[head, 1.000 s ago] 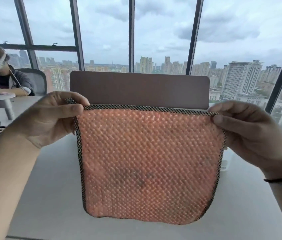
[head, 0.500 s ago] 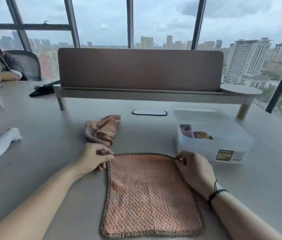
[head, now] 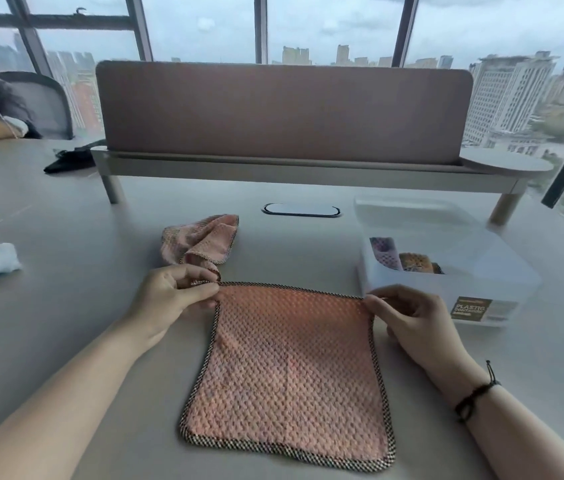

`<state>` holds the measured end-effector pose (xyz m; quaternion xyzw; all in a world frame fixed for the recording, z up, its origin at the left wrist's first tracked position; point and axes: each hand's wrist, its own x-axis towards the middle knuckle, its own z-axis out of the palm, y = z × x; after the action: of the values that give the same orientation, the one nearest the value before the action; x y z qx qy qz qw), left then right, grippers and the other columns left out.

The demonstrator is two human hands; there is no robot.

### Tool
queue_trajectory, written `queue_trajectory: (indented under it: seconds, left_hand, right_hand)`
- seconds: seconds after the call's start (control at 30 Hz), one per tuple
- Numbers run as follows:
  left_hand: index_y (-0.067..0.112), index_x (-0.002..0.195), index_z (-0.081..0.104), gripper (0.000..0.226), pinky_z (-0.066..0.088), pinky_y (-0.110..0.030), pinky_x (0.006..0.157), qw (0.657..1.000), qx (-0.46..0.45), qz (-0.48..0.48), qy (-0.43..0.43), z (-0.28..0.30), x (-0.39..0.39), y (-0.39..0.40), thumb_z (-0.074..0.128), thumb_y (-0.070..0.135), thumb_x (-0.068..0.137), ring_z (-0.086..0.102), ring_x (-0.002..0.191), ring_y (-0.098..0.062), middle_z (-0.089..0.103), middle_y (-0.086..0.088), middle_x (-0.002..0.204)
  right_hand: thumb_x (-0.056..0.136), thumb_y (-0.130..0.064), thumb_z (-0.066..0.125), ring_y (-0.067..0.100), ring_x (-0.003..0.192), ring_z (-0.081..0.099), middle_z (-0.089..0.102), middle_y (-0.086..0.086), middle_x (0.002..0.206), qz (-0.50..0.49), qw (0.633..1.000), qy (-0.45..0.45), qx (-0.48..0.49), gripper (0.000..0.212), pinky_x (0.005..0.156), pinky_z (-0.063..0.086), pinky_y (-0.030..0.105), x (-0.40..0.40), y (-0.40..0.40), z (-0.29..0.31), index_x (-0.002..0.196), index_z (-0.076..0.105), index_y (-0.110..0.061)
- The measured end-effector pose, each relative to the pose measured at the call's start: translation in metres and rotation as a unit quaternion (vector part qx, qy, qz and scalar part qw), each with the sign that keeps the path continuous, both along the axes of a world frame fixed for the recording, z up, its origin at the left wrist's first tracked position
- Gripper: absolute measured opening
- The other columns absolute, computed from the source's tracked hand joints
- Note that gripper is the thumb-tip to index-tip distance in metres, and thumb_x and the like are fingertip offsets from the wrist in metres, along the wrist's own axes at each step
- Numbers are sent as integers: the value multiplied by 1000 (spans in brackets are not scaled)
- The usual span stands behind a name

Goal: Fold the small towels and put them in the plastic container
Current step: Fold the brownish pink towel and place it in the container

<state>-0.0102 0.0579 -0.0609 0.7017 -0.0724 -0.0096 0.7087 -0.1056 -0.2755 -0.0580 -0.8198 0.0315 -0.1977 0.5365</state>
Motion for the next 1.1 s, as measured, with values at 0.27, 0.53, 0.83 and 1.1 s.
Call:
queue_trajectory:
  seconds: [0.27, 0.53, 0.83, 1.1]
  left_hand:
    - [9, 74, 77, 19, 52, -24, 46, 996, 65, -56, -17, 5, -20, 8, 92, 12, 63, 62, 58, -14, 70, -7, 66]
    - [11, 74, 76, 20, 41, -15, 43, 977, 201, -62, -46, 2, -26, 3, 86, -5, 68, 55, 49, -5, 67, -1, 60]
    - [11, 79, 75, 21, 48, -11, 60, 969, 230, -50, -76, -2, -24, 1, 87, -2, 68, 62, 60, -8, 70, -1, 66]
    - [27, 88, 76, 15, 47, -18, 72, 873, 372, 38, -313, -3, -32, -7, 73, 39, 78, 61, 80, 1, 67, 16, 89]
  right_hand:
    - [74, -17, 84, 1, 47, 53, 70, 0, 57, 79, 992, 75, -56, 17, 50, 41, 14, -24, 2, 5, 62, 73, -16]
    - [72, -16, 86, -1, 48, 49, 66, -3, 56, 84, 984, 71, -142, 22, 50, 40, 14, -29, 2, 1, 60, 67, -21]
    - [72, -13, 84, 1, 50, 44, 57, -6, 56, 102, 981, 66, -148, 20, 51, 38, 15, -30, -1, 0, 71, 69, -26]
    - [76, -29, 77, 6, 44, 37, 42, -9, 46, -21, 979, 4, -202, 17, 46, 31, 20, -31, 4, -1, 66, 63, -29]
